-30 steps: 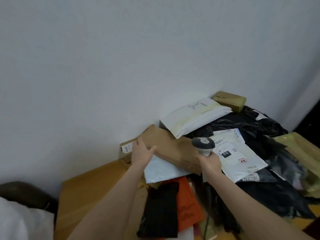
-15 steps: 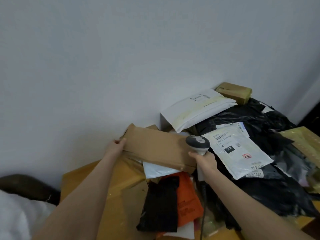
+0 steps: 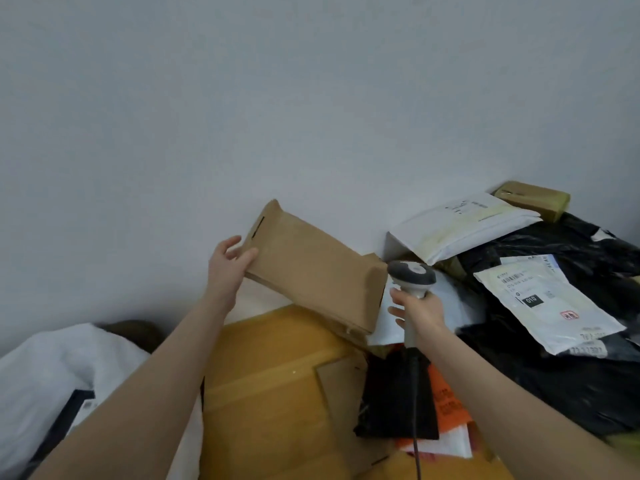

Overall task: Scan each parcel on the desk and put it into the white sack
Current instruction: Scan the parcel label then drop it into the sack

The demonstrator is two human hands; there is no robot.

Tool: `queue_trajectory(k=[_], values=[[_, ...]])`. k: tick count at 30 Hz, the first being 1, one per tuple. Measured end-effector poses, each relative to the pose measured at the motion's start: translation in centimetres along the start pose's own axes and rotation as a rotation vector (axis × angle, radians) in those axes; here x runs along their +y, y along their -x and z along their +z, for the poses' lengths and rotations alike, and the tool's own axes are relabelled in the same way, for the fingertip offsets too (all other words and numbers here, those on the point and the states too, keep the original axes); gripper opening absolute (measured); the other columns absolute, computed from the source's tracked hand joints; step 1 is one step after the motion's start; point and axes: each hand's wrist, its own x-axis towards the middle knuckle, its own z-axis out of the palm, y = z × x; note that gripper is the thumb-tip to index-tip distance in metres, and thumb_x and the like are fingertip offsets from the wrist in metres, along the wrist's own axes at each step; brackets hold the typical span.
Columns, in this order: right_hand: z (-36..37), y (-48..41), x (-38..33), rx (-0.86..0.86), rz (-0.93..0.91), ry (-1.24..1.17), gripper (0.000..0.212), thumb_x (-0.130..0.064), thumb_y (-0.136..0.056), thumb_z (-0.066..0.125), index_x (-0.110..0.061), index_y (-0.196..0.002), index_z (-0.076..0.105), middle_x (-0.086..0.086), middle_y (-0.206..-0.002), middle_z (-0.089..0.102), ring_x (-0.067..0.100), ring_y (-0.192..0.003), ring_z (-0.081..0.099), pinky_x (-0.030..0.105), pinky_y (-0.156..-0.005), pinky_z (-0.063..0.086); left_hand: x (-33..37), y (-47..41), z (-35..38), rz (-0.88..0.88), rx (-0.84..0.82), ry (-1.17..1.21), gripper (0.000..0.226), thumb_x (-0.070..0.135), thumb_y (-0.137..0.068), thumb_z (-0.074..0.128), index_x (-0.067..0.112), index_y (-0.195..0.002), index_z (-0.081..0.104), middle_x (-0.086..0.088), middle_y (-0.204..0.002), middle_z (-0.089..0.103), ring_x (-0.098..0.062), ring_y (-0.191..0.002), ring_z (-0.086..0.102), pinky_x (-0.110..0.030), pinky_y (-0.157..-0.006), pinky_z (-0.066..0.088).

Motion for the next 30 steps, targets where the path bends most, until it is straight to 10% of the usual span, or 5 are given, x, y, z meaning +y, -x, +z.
queue_trajectory(k=[7,14,22,26,30], values=[[2.6,2.8,-1.1,-0.017,-0.006,-0.231,0.038,-0.020,-0.086,0.073,-0.001,-0.114,0.058,0.013,-0.096,0.069,0.023,-0.083,0.070,0.032,-0.072,0.055,3.8,2.2,1.3,0.289,-0.022,-0.192,0.073,0.021,-0.079,0.075,0.021,-0.142,0.038,0.006,-0.130,0.044,-0.008,-0.114,0.047,-0.024,-0.094,0.044],[-0.6,2.7,-0.9,-0.077,0.078,-0.414,0.043,-0.033,-0.090,0.067,-0.007,-0.123,0.059,0.016,-0.103,0.069,0.032,-0.092,0.069,0.039,-0.082,0.056,2.0,5.0,3.3,0.352,-0.424,-0.490,0.071,0.028,-0.075,0.079,0.024,-0.134,0.041,0.004,-0.126,0.045,-0.014,-0.116,0.047,-0.034,-0.099,0.045],[-0.5,3.2,-1.3,-0.272,0.160,-0.386,0.040,-0.045,-0.090,0.062,-0.010,-0.109,0.058,0.021,-0.110,0.066,0.037,-0.103,0.066,0.043,-0.090,0.053,1.7,6.6,1.9,-0.442,-0.539,0.302,0.070,0.072,-0.085,0.027,0.033,-0.141,0.040,-0.004,-0.139,0.042,-0.031,-0.129,0.041,-0.061,-0.098,0.042],[0.2,3.7,-1.3,-0.303,0.186,-0.382,0.041,-0.046,-0.087,0.066,-0.010,-0.106,0.063,0.012,-0.082,0.073,0.027,-0.070,0.071,0.034,-0.065,0.059,-3.1,8.4,1.0,-0.857,-0.539,0.452,0.082,0.062,-0.084,0.052,0.019,-0.149,0.026,-0.025,-0.152,0.023,-0.047,-0.135,0.030,-0.070,-0.097,0.034],[-1.0,4.0,-0.2,-0.271,0.215,-0.309,0.059,-0.059,-0.079,0.068,-0.011,-0.113,0.060,0.012,-0.095,0.070,0.029,-0.080,0.067,0.038,-0.069,0.056,-6.3,12.0,2.7,-0.973,-0.597,0.454,0.099,0.055,-0.077,0.068,0.018,-0.151,0.016,-0.028,-0.154,0.013,-0.049,-0.136,0.027,-0.063,-0.091,0.043]])
